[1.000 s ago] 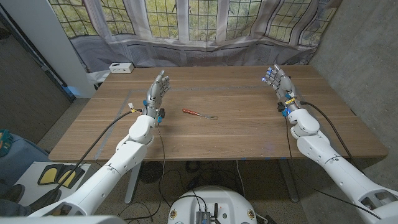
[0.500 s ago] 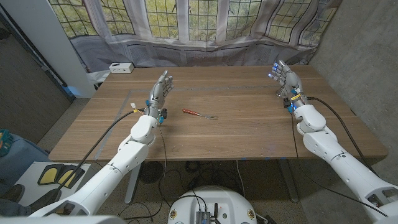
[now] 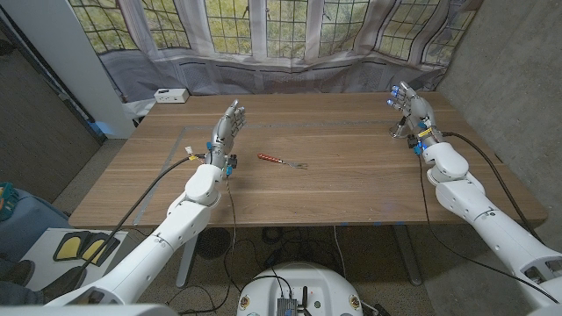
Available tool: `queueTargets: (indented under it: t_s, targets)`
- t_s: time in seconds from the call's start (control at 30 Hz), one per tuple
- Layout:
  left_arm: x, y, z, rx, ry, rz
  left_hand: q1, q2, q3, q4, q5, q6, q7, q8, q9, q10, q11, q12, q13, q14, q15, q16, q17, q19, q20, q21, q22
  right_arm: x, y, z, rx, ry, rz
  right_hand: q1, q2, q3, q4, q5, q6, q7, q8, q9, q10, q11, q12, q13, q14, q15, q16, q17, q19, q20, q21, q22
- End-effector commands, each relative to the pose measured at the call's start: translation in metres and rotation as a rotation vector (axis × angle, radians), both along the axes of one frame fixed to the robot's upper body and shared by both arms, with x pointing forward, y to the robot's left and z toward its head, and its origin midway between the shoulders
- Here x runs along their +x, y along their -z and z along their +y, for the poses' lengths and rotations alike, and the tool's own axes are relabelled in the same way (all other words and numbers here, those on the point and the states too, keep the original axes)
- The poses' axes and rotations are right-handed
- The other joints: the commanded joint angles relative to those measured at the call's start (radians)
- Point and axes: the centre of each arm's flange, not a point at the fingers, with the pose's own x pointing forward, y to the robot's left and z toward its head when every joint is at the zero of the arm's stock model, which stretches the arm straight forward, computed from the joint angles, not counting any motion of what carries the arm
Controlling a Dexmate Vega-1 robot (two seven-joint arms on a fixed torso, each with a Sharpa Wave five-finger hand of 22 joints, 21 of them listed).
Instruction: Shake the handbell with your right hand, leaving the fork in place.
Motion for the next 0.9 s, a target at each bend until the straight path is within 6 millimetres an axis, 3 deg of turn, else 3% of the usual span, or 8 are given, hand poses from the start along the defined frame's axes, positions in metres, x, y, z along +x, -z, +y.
queueTargets:
  t_s: [0.03,0.6,0.9]
  targets:
    - [-0.003,0.007,0.001,0.01,0.002,0.016,0.008,0.002,0.004,-0.001,-0.003,0.004,-0.001,-0.002,0.001,0.002,0.0,-0.001,0.005,-0.001,0.0,-0.002,0.001,-0.001,0.0,-0.003,0.003,-0.003,-0.004,-0.01,0.001,0.047,-0.009,0.01,0.001,0.006,-0.002,0.0,0.012,-0.003,0.005,0.003,0.01,-0.007,-0.002,0.005,-0.001,-0.002,-0.004,0.0,-0.004,-0.003,0.0,0.004]
    - [-0.008,0.007,0.004,0.004,-0.005,0.013,0.009,0.003,0.004,-0.001,-0.004,0.006,-0.004,-0.002,0.001,0.006,-0.003,-0.002,0.005,0.002,-0.002,0.0,0.001,0.0,0.007,-0.004,0.002,-0.004,-0.017,-0.031,-0.015,0.153,-0.035,0.056,0.011,0.025,-0.016,0.003,0.013,-0.006,-0.004,0.003,0.012,-0.012,-0.01,0.005,0.038,-0.013,0.001,-0.011,0.046,-0.004,0.018,0.004]
    - [-0.011,0.005,0.005,0.002,-0.011,0.016,0.009,0.005,0.005,-0.001,-0.004,0.006,-0.004,-0.003,0.001,0.009,-0.003,-0.002,0.005,0.005,-0.003,0.001,0.001,0.0,0.012,-0.004,0.002,-0.002,-0.022,-0.039,-0.032,0.189,-0.038,0.07,0.013,0.031,-0.019,0.004,0.015,-0.009,-0.005,0.003,0.012,-0.015,-0.012,0.005,0.039,-0.015,-0.002,-0.013,0.047,-0.003,0.016,0.003]
